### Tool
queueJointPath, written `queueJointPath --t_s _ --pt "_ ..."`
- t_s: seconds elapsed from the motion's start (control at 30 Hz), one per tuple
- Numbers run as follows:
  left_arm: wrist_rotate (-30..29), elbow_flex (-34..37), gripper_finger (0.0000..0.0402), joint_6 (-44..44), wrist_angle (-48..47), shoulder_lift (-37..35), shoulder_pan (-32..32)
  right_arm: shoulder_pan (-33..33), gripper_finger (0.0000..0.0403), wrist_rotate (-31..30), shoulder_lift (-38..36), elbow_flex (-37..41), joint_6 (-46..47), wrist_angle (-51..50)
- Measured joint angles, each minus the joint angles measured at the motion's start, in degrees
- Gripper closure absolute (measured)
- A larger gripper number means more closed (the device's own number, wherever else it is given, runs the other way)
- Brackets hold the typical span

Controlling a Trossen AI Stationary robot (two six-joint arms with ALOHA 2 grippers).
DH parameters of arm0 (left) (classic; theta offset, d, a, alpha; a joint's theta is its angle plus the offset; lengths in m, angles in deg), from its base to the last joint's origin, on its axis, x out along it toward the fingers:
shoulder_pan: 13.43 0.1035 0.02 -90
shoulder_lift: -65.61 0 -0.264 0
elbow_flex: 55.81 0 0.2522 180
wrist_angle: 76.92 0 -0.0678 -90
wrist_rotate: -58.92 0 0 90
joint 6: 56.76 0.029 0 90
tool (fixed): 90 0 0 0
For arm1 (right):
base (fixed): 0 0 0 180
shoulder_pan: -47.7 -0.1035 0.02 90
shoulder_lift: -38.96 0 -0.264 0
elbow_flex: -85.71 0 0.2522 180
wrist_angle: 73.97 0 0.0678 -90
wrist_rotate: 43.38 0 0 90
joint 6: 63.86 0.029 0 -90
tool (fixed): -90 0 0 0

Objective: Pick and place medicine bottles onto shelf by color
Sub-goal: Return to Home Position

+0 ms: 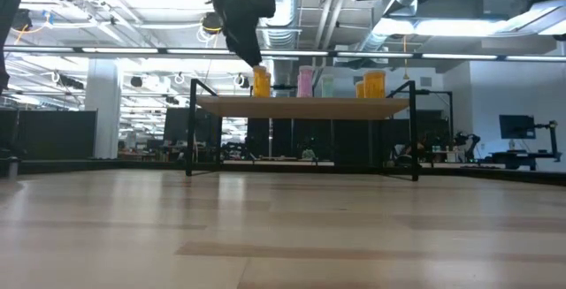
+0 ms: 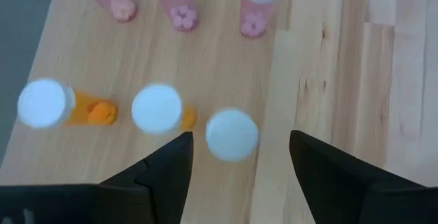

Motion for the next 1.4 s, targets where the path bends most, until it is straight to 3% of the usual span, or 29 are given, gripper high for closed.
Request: queueJointPath --t_s 0.23,0.4,0.47,0.57,0.63,0.87,1.17,1.4 --pt "-3.5 -5.9 0.0172 1.1 -9.5 -0.6 0.0 0.0 0.0187 0.2 0.0 0.0 -0.2 0.0" --pt "-3.4 -5.9 0.0186 1.7 -8.8 -6.4 0.0 0.7 0.0187 0.4 -0.9 0.0 -10.5 4.7" --pt "-2.3 -5.0 0.0196 0.9 -8.2 -9.9 -0.1 2.1 0.0188 5.0 -2.2 -1.3 -12.9 4.6" --pt "-0.1 -2.3 0.0213 -0.3 -5.7 -16.6 -0.6 5.3 0.0196 19.2 -4.6 -5.9 -12.7 -0.9" --pt "1.4 0.7 0.0224 -1.3 -2.6 -21.9 -1.4 7.3 0.0205 25.4 -6.4 -8.6 -12.4 -5.6" --pt "7.0 20.0 0.0261 -4.5 16.2 -43.3 -4.4 9.3 0.0246 26.0 -17.1 -6.5 -15.4 -10.5" --pt "8.0 50.2 0.0303 -9.5 39.2 -70.4 -7.2 7.9 0.0299 26.1 -38.8 12.3 -22.8 -1.2" --pt "7.9 71.6 0.0337 -12.0 58.9 -84.1 -7.2 9.5 0.0340 26.1 -53.4 26.1 -23.7 5.5"
